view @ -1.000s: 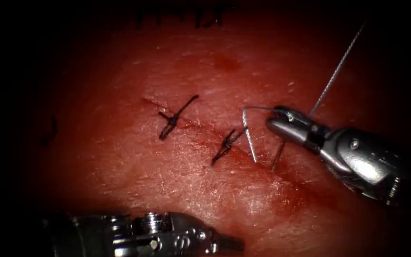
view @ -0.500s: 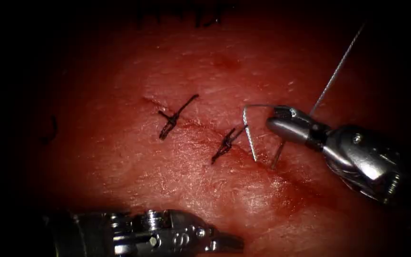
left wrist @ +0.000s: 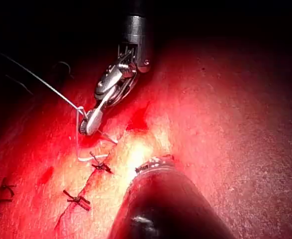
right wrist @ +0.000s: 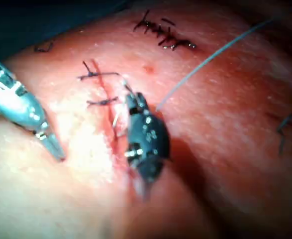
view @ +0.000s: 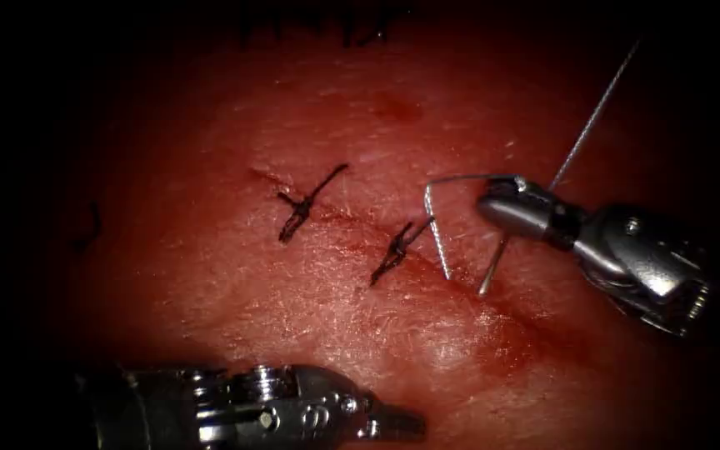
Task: Wound Closure
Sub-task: Right gripper pushes needle through the skin beneath the incision
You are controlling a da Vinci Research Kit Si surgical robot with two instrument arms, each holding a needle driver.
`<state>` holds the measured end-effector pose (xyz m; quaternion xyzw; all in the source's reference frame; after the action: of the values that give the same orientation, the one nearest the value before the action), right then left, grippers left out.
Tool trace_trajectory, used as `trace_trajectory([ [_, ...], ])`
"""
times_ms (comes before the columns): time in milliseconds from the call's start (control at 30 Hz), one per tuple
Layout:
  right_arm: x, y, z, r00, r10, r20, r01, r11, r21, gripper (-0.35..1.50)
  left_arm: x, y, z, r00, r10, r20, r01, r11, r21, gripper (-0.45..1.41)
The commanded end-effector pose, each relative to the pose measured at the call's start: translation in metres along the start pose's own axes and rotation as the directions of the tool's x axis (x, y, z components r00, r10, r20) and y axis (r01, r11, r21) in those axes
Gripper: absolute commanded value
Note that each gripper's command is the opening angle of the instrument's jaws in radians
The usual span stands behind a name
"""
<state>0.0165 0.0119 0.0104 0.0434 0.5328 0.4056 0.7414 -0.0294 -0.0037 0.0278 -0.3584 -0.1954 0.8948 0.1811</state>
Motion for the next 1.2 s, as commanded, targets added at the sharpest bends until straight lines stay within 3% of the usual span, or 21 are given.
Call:
trace_trajectory([
  [33, -0.0005, -0.0002, 0.0006, 1.0, 0.001, 0.0, -0.001, 1.0, 0.002, -0.35, 0.0, -0.0001, 0.0008, 1.0, 0.001, 0.0, -0.001, 1.0, -0.001, -0.43],
  [333, -0.0003, -0.0001, 0.0004, 0.997, 0.081, -0.016, -0.081, 0.997, 0.014, -0.35, -0.0004, -0.0003, 0.0011, 1.0, 0.011, 0.0, -0.011, 1.0, 0.001, -0.43],
  [567, -0.0005, -0.0004, 0.0004, 0.974, 0.227, 0.016, -0.228, 0.972, 0.053, -0.35, -0.0005, -0.0004, 0.0011, 1.0, 0.011, 0.0, -0.011, 1.0, 0.001, -0.43],
  [900, -0.0012, -0.0005, 0.0008, 0.898, 0.434, 0.064, -0.439, 0.89, 0.12, -0.35, -0.0005, -0.0005, 0.0011, 1.0, 0.012, 0.0, -0.012, 1.0, 0.001, -0.43],
  [1200, -0.0022, -0.0011, 0.0017, 0.833, 0.54, 0.116, -0.553, 0.815, 0.174, -0.35, -0.0005, -0.0005, 0.0011, 1.0, 0.011, 0.0, -0.011, 1.0, 0.001, -0.43],
])
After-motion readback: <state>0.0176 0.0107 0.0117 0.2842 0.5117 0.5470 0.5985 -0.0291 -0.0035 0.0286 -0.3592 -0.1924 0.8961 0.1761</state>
